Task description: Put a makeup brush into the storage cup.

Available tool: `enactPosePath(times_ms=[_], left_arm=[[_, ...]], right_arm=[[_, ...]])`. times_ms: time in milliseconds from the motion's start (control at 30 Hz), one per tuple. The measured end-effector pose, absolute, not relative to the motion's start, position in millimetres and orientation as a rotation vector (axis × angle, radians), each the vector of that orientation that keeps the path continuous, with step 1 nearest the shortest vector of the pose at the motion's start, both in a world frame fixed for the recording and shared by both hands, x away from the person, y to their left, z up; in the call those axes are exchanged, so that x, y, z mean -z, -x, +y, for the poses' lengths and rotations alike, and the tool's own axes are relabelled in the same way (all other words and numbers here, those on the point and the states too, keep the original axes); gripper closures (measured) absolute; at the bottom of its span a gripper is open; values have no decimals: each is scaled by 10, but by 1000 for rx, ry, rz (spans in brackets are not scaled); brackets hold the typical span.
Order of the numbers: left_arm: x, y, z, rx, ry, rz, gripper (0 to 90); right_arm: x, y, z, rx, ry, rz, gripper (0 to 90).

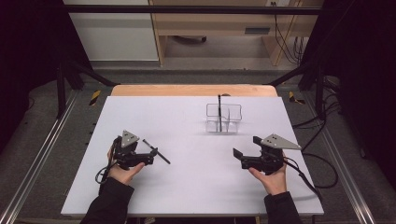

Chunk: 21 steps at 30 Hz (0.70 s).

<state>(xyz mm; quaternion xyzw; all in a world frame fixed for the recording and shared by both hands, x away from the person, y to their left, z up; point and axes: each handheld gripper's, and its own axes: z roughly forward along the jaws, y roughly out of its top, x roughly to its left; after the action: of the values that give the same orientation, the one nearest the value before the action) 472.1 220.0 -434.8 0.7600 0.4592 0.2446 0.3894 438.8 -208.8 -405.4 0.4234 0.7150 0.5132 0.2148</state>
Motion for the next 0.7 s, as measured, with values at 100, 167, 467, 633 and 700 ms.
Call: enactPosePath(times_ms=[100, 167, 467, 633, 700], left_arm=[[4379, -4747, 2152, -617, -1939, 1181, 69], [4419, -4771, 2111, -616, -1940, 1196, 70], [4592, -4853, 2008, -580, -2004, 1239, 71], [4655, -4891, 1973, -548, -2003, 1273, 81], [4687, -4904, 1942, -546, -2011, 1289, 83]], right_arm=[[4049, -4386, -2093, -1422, -1172, 1980, 85], [4047, -4384, -2093, -1425, -1173, 1979, 85], [4057, -4386, -2080, -1416, -1171, 1983, 84], [4059, -4387, -2079, -1413, -1170, 1982, 84], [4055, -4384, -2082, -1414, -1173, 1981, 84]])
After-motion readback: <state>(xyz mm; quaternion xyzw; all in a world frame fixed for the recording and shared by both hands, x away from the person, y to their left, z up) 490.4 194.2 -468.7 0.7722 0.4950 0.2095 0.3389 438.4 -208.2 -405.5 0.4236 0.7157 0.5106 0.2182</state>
